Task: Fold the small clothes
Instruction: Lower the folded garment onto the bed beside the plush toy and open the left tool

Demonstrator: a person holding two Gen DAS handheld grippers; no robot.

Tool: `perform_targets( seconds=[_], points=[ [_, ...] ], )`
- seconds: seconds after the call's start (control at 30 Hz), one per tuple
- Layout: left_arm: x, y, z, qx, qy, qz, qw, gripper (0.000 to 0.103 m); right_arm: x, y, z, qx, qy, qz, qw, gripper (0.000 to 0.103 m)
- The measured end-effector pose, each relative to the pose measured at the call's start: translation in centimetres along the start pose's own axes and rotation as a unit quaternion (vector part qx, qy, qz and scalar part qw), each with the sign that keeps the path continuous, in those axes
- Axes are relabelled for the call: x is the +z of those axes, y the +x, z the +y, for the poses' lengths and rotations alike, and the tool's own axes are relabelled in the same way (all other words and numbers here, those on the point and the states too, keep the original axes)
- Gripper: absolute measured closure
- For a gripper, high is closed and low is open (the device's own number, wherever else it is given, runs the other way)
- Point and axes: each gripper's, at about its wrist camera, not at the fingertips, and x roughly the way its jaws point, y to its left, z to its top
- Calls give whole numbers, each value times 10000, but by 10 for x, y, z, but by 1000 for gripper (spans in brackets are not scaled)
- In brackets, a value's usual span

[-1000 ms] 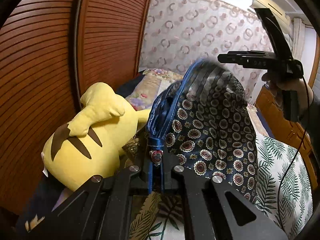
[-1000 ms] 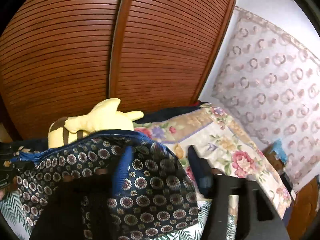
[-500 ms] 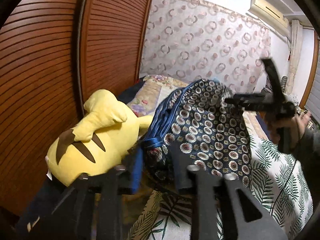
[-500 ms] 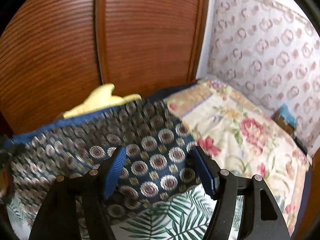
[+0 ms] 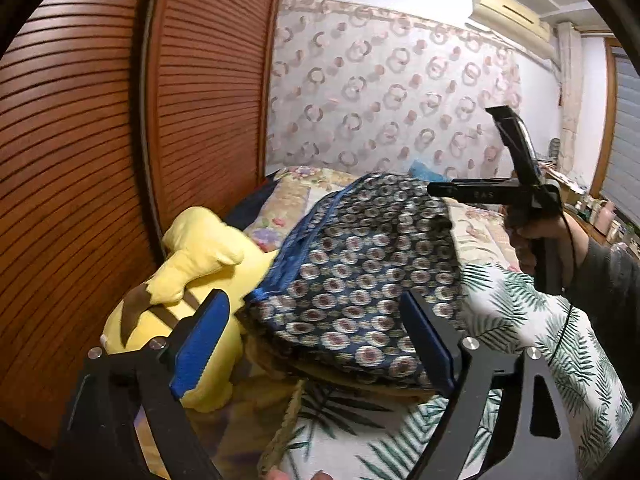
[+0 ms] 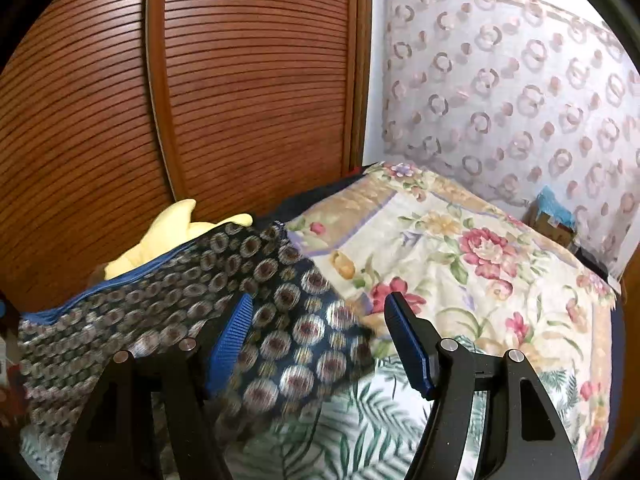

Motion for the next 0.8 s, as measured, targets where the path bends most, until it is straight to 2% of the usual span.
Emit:
perform_targets(
  seconds=[0.2,0.37,0.43,0.53,0.8],
  points=[
    [2,-17,-29,-221,265,-133,9993,14,-42,-79,14,-58,13,-252,9997,33],
    [-2,-32,-56,-468,427,-235,9977,13,-87,-148,21,-297,322,-459,9980,31],
    [-5,-37,-67,-535,538,-210,9969,13,-105,-169,23,-332,419,-521,9972,29],
    [-11,-43,-84,-661,651,-219,9954,13,-134,-200,28,-548,574,-590,9951,20],
    [-30,-65,-124,-1023,906,-241,9903,13,-194,-270,52,-1040,1031,-690,9868,18]
  ],
)
